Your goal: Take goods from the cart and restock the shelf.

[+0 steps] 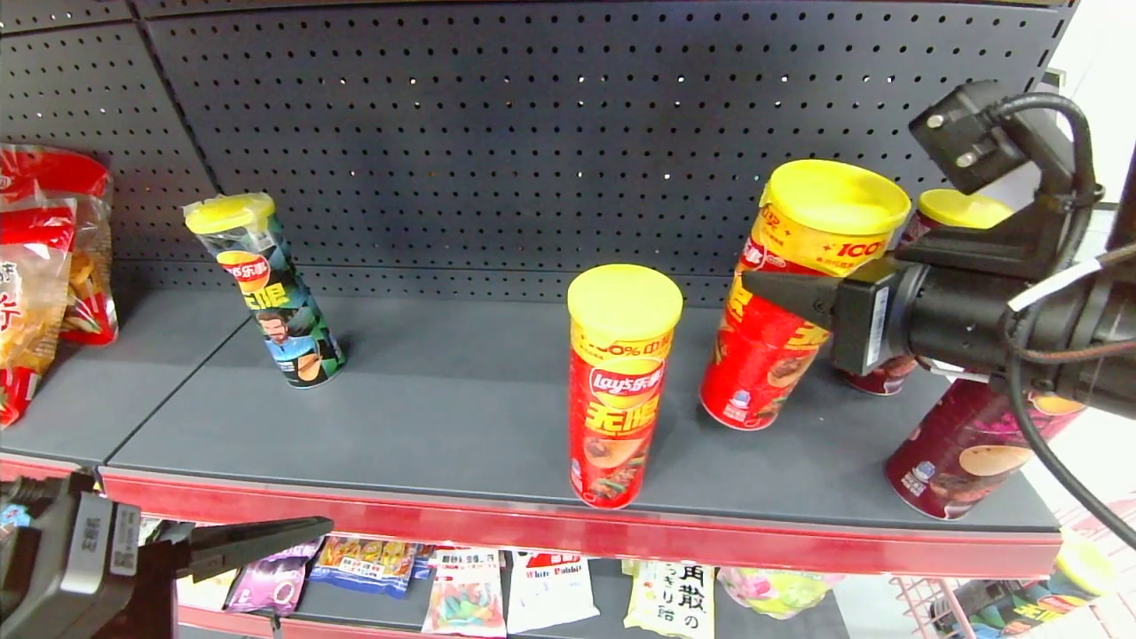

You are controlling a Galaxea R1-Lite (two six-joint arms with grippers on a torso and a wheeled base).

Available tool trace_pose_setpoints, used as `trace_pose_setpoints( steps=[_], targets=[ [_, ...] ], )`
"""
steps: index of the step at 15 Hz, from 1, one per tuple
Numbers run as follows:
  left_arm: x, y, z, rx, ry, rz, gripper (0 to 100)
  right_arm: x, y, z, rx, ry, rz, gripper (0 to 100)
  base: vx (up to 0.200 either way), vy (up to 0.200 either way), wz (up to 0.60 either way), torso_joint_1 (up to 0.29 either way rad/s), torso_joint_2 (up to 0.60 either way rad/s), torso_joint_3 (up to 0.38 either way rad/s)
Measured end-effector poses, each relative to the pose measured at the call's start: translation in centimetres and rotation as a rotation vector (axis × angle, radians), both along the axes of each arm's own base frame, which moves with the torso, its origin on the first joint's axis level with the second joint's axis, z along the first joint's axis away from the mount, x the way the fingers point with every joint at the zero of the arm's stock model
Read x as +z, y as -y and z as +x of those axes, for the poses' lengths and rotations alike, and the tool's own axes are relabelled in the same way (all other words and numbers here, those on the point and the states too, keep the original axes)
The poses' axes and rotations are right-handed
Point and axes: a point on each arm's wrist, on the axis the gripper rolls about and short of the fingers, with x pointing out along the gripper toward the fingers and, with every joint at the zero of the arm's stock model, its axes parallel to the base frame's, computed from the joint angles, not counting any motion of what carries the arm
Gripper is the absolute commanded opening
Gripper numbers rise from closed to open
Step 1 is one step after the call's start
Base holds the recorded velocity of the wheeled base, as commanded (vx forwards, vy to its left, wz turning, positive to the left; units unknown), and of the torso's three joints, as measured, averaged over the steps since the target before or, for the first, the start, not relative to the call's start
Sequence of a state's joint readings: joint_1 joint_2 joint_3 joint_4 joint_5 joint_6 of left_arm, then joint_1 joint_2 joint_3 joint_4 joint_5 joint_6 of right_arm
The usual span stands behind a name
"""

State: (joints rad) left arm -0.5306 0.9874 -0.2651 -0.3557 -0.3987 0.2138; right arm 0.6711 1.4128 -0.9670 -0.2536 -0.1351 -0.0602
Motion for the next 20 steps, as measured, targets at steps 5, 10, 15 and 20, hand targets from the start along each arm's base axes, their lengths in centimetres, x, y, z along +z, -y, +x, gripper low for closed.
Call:
trace_pose_setpoints(
  steps=[5,10,15,20],
  targets=[
    [0.0,0.0,0.0,0.001,-0.003,0.000,100,0.5,-1.6,2.0,0.002,0.008,0.001,0,0.000,0.000,0.00,0.000,0.00,0.000],
    [0.0,0.0,0.0,0.001,-0.005,-0.001,100,0.4,-3.0,3.7,0.019,0.005,-0.003,0,0.000,0.000,0.00,0.000,0.00,0.000],
    [-0.1,0.0,0.0,0.001,-0.009,0.001,100,-0.4,-4.0,5.0,0.024,-0.015,-0.018,0,0.000,0.000,0.00,0.000,0.00,0.000],
    [-0.1,0.0,0.0,0.001,-0.007,0.001,100,-0.7,-5.0,6.2,0.063,-0.023,-0.013,0,0.000,0.000,0.00,0.000,0.00,0.000]
  ],
)
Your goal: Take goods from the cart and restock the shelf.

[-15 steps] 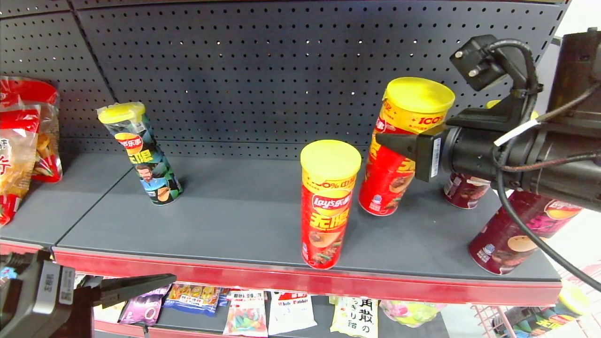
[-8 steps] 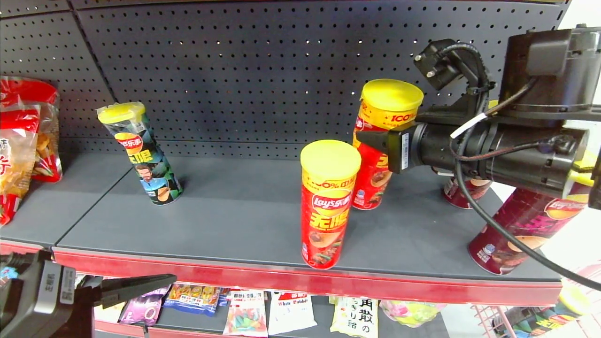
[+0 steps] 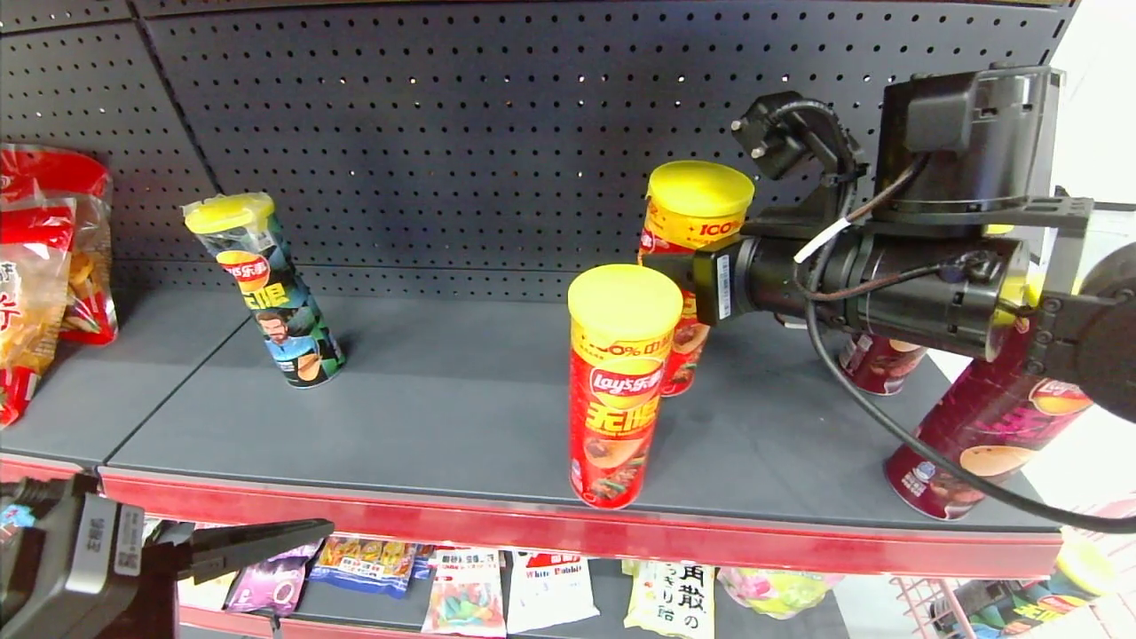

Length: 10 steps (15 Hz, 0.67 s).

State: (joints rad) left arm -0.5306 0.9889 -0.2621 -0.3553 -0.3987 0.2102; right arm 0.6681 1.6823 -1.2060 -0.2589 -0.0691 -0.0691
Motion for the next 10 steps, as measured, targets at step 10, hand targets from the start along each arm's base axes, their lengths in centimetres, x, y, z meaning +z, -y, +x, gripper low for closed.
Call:
trace_pose_setpoints(
  steps=[10],
  targets=[
    [0.0,0.0,0.0,0.002,-0.002,-0.003,100,-1.1,-1.6,1.7,0.038,-0.027,-0.008,0,0.000,0.000,0.00,0.000,0.00,0.000]
  ],
)
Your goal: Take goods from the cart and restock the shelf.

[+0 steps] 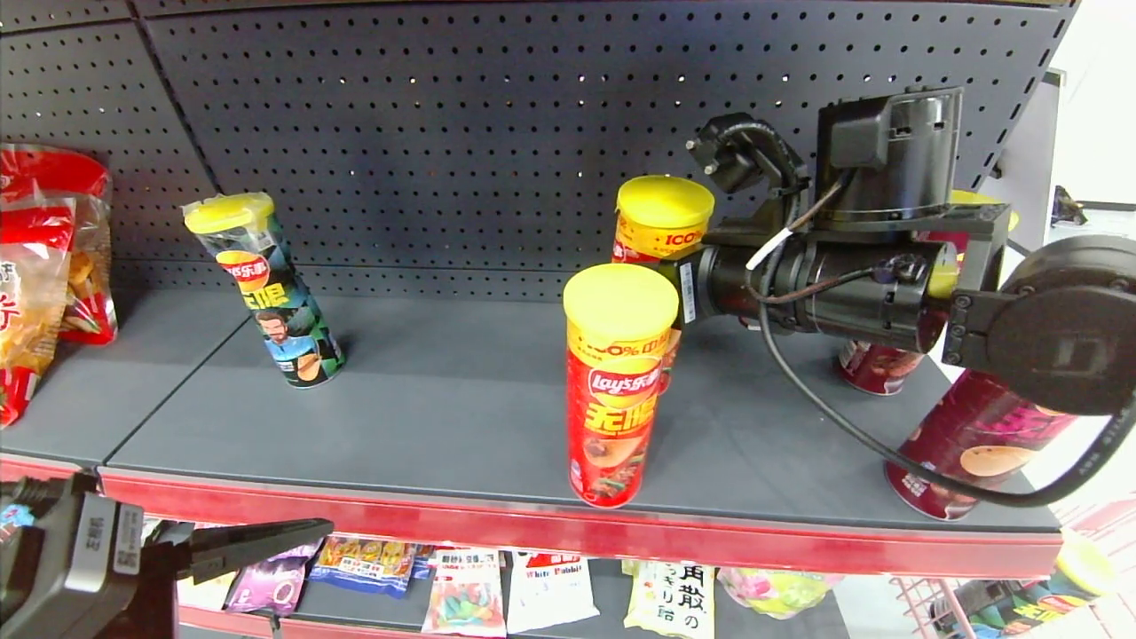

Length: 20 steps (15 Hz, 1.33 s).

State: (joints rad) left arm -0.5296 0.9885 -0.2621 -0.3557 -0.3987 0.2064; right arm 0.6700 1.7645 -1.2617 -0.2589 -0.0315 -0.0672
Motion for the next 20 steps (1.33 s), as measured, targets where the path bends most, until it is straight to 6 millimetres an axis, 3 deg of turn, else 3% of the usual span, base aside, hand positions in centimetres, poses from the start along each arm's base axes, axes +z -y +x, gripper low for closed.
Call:
trace_pose_setpoints(
  steps=[13,14,20],
  targets=[
    [-0.1,0.0,0.0,0.002,-0.004,0.001,100,-1.2,0.0,1.3,-0.023,-0.031,-0.015,0,0.000,0.000,0.00,0.000,0.00,0.000],
    [-0.1,0.0,0.0,0.002,-0.004,0.002,100,-1.2,0.0,1.3,-0.024,-0.031,-0.014,100,0.000,0.000,0.00,0.000,0.00,0.000],
    [-0.1,0.0,0.0,0.002,-0.004,0.002,100,-1.5,0.2,1.0,-0.027,-0.038,-0.021,100,0.000,0.000,0.00,0.000,0.00,0.000]
  ],
)
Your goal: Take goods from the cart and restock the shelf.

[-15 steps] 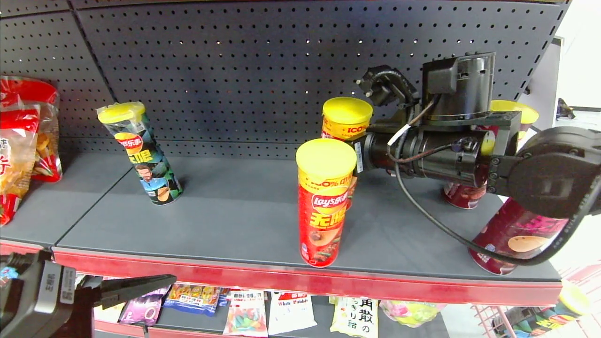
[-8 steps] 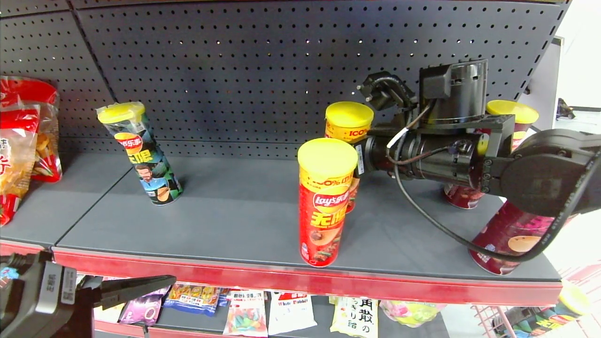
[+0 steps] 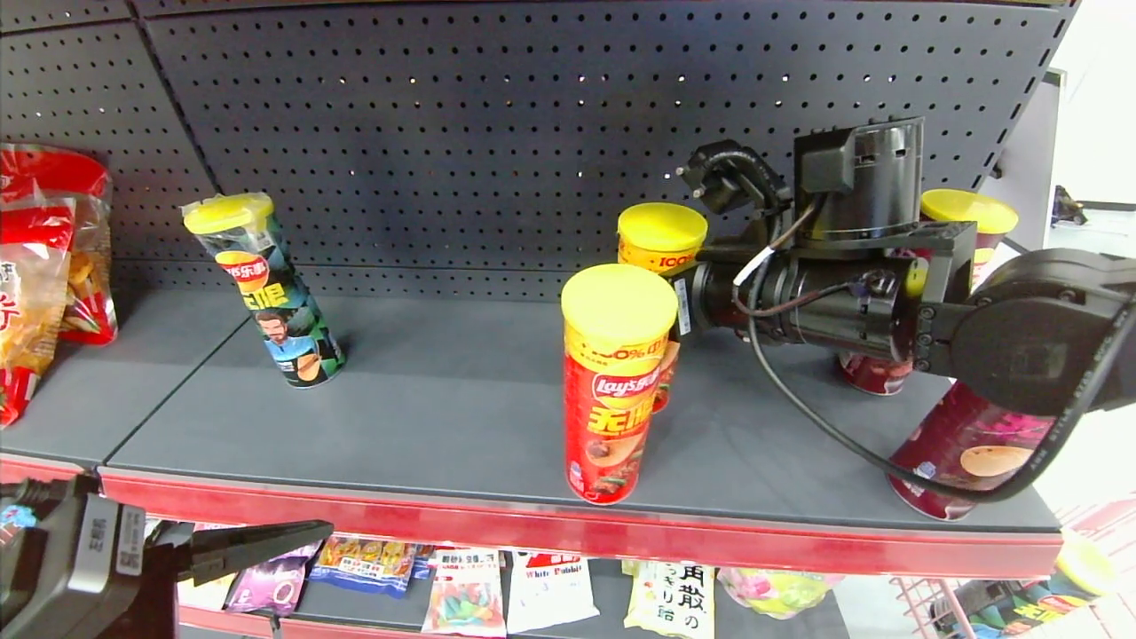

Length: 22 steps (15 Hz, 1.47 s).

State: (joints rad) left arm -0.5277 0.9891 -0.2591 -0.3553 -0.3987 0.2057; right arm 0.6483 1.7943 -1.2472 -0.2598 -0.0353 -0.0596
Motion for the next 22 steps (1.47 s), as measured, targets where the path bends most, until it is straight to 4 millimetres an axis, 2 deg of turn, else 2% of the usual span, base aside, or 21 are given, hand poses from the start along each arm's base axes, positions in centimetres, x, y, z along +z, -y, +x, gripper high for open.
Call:
trace_pose_setpoints(
  steps=[4,12,16,22],
  targets=[
    [-0.1,0.1,0.1,-0.001,-0.007,0.004,100,-0.2,0.8,-1.0,-0.009,-0.010,-0.012,100,0.000,0.000,0.00,0.000,0.00,0.000],
    [-0.1,0.4,0.6,-0.005,-0.021,0.010,100,-0.6,3.3,-1.5,-0.091,-0.028,-0.041,100,0.000,0.000,0.00,0.000,0.00,0.000],
    [-0.2,0.5,0.8,-0.005,-0.027,0.014,100,-0.5,4.1,-2.6,-0.094,-0.029,-0.041,100,0.000,0.000,0.00,0.000,0.00,0.000],
    [-0.3,0.6,1.0,-0.006,-0.040,0.020,100,-0.7,5.2,-5.3,-0.064,-0.037,-0.042,100,0.000,0.000,0.00,0.000,0.00,0.000]
  ],
)
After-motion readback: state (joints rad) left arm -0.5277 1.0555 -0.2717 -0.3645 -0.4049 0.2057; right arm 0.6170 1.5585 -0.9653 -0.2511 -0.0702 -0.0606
